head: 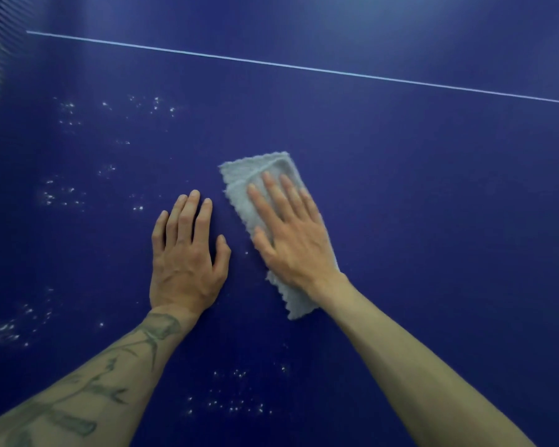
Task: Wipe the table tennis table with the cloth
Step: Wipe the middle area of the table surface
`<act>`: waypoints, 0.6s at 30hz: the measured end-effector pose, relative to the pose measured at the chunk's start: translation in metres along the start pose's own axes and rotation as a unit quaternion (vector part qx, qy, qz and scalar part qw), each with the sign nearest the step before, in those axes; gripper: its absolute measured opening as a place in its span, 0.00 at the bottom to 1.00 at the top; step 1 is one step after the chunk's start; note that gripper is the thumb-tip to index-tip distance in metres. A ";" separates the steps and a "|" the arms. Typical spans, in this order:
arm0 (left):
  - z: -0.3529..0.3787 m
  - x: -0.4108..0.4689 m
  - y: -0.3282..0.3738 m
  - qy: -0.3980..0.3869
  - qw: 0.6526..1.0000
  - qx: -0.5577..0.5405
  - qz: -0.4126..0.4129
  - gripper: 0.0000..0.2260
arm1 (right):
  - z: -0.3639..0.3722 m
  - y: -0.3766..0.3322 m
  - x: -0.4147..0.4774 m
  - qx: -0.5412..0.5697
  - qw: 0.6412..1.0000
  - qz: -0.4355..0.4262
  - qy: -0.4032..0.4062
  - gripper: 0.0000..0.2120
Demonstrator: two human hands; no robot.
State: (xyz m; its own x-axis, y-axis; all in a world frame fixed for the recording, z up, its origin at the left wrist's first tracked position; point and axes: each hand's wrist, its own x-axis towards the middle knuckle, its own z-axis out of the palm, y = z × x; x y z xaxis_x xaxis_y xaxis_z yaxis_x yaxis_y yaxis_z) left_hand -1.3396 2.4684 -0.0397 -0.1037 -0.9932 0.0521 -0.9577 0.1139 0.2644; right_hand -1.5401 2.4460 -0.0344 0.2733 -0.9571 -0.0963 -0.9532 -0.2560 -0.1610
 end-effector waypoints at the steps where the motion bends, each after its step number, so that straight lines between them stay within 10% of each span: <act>1: 0.000 0.000 0.000 -0.002 1.000 -0.002 0.000 0.27 | -0.002 0.013 -0.007 0.001 0.999 0.043 0.000 0.32; 6: 0.000 -0.001 -0.001 -0.007 1.000 0.000 0.001 0.27 | -0.016 0.032 0.018 0.037 0.967 0.252 0.022 0.33; 14: -0.001 0.000 0.000 0.004 1.000 -0.003 0.005 0.25 | 0.004 -0.021 -0.015 0.020 0.999 0.030 0.005 0.32; 18: -0.002 -0.001 0.000 -0.005 1.000 -0.006 0.002 0.25 | -0.005 0.022 -0.043 0.027 0.986 0.167 -0.004 0.32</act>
State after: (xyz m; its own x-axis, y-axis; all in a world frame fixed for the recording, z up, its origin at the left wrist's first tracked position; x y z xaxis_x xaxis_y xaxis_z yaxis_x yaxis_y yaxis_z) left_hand -1.3388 2.4693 -0.0379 -0.1104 -0.9929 0.0440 -0.9541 0.1183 0.2753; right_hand -1.5740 2.4811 -0.0287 -0.0531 -0.9857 -0.1596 -0.9818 0.0808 -0.1719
